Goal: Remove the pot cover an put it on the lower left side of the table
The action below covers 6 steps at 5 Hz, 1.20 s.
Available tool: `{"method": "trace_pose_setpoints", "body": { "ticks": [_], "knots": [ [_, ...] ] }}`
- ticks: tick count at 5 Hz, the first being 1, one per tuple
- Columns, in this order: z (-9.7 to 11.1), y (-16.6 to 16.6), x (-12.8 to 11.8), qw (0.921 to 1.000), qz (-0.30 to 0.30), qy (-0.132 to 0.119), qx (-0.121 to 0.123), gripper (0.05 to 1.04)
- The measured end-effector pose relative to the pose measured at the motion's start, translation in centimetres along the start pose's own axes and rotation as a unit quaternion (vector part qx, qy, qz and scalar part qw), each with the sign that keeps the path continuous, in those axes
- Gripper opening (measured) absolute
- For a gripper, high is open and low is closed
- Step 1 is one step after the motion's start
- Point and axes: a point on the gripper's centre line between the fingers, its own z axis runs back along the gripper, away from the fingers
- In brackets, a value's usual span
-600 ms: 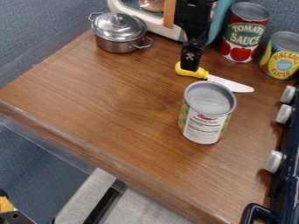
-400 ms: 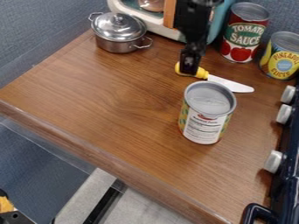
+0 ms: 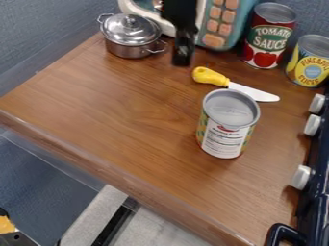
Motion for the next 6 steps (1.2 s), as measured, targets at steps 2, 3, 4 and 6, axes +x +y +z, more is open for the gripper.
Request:
{"method": "trace_pose_setpoints", "body": {
  "ticks": [2,3,4,6],
  "knots": [
    [2.5,-3.8,5.2,0.9954,0.088,-0.009,-0.034,1.001],
    [2.8,-5.1,6.0,0.9928,0.105,-0.024,-0.052,1.001],
    [1.3,-6.2,7.2,0.9903,0.123,-0.05,-0.041,1.001],
    [-0.5,-6.4,8.0,0.9887,0.122,-0.083,-0.025,0.969]
  ]
}}
